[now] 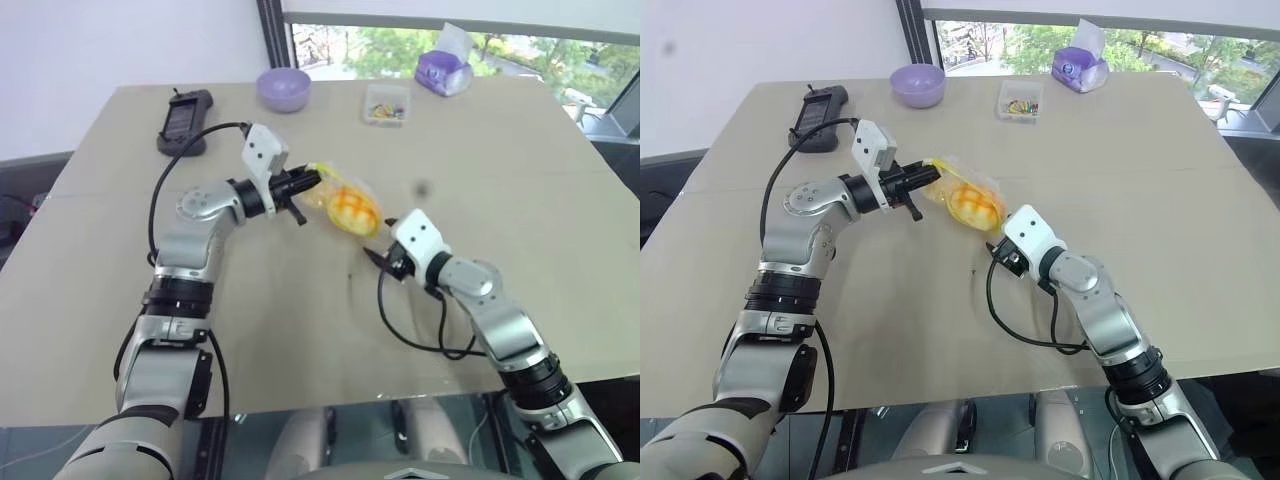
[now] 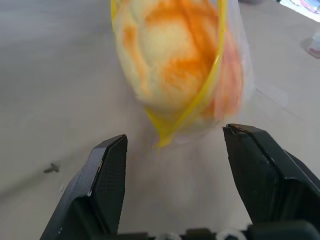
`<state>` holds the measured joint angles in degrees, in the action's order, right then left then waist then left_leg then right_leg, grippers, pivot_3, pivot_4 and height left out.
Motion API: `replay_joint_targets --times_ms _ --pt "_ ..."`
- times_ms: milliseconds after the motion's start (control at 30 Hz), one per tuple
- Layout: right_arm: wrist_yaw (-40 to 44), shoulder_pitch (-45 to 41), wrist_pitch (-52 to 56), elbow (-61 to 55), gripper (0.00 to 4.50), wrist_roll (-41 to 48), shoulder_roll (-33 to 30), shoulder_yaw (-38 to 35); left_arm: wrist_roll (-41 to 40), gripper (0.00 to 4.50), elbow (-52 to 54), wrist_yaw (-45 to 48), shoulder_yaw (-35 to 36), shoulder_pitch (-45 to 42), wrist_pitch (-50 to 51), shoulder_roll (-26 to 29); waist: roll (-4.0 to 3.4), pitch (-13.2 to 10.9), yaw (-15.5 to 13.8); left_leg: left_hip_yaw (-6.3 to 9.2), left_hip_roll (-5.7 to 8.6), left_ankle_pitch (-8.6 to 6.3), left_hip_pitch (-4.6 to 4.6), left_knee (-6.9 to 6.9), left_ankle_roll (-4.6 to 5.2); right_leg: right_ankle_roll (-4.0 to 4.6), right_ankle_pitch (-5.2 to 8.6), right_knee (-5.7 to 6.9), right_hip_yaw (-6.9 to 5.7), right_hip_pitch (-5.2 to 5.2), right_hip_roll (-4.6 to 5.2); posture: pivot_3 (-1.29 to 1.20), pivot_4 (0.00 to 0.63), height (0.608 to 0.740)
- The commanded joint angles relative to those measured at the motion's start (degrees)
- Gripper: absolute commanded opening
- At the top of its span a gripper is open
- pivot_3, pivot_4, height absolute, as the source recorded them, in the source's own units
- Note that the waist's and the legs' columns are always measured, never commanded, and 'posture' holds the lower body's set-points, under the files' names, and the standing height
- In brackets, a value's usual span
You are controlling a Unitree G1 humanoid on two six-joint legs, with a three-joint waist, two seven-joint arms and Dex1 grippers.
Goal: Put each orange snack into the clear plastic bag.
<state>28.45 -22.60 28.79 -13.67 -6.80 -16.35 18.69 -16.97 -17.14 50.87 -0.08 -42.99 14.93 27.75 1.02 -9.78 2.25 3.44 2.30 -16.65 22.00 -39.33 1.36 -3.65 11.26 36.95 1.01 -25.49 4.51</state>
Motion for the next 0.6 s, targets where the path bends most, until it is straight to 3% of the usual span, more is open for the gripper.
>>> replay_joint_targets --times_ms 33,267,600 --pt "-1.54 -0.50 0.16 -0.37 2.78 -0.64 1.31 0.29 -0.67 0.00 3.07 -0.97 1.30 -0.42 0.30 -0.17 0.00 0.00 0.01 0.00 0.00 0.00 0.00 0.00 0.00 0.00 0.00 0.00 0.00 0.00 0.00 0.00 0.150 0.740" --pt "-2.26 -0.79 0.00 0.36 0.05 -0.90 1.23 -0.71 -0.70 0.00 4.02 -1.34 1.24 0.09 0.87 -0.21 0.00 0.00 -0.02 0.00 0.01 0.00 0.00 0.00 0.00 0.00 0.00 0.00 0.00 0.00 0.01 0.00 0.150 0.740" --pt "-2.36 -0.83 -0.67 1.16 0.05 -0.88 -0.08 -1.83 -1.15 0.00 4.21 -1.77 1.52 0.03 1.90 -0.66 0.00 0.00 -0.01 0.00 0.01 0.00 0.00 0.00 0.00 0.00 0.00 0.00 0.00 0.00 0.01 0.00 0.150 0.740"
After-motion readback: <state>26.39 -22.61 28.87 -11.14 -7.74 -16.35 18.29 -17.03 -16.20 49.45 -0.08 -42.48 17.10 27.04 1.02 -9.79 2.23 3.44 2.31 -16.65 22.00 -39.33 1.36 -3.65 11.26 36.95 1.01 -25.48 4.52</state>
